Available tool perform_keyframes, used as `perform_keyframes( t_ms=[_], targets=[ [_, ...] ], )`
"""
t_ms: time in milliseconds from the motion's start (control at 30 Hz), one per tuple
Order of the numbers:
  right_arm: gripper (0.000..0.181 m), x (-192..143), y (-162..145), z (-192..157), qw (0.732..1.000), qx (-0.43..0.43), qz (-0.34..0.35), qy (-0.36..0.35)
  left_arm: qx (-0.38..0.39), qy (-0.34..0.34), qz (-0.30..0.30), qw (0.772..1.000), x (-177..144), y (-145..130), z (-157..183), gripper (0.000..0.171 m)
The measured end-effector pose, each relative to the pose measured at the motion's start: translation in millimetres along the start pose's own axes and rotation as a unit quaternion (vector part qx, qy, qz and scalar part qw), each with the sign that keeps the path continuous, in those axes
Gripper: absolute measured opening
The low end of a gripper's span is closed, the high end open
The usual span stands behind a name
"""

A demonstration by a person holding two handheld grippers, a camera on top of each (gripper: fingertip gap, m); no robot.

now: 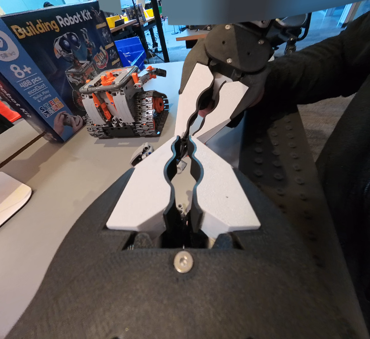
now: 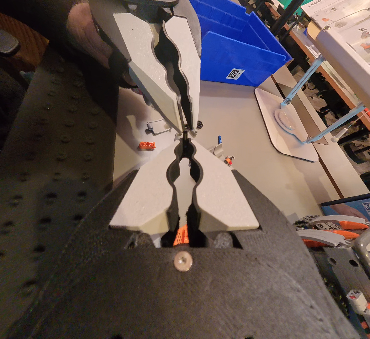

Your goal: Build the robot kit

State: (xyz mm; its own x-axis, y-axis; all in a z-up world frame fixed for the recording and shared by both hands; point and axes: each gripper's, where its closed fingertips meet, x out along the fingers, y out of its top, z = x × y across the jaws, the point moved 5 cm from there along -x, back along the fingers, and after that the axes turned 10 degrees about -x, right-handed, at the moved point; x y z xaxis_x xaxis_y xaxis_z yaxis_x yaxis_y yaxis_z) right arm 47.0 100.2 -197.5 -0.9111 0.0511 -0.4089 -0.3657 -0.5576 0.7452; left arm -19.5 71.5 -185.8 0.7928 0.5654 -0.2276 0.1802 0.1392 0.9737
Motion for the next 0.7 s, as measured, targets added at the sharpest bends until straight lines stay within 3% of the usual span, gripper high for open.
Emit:
perform_keyframes(
  t_ms=[700],
  targets=[
    [0.000, -7.6, 9.7, 0.8, 0.999, 0.007, 0.040, 0.005, -0.035, -0.049, 0.041, 0.997, -3.4, 8.8, 3.4, 0.004]
  ],
)
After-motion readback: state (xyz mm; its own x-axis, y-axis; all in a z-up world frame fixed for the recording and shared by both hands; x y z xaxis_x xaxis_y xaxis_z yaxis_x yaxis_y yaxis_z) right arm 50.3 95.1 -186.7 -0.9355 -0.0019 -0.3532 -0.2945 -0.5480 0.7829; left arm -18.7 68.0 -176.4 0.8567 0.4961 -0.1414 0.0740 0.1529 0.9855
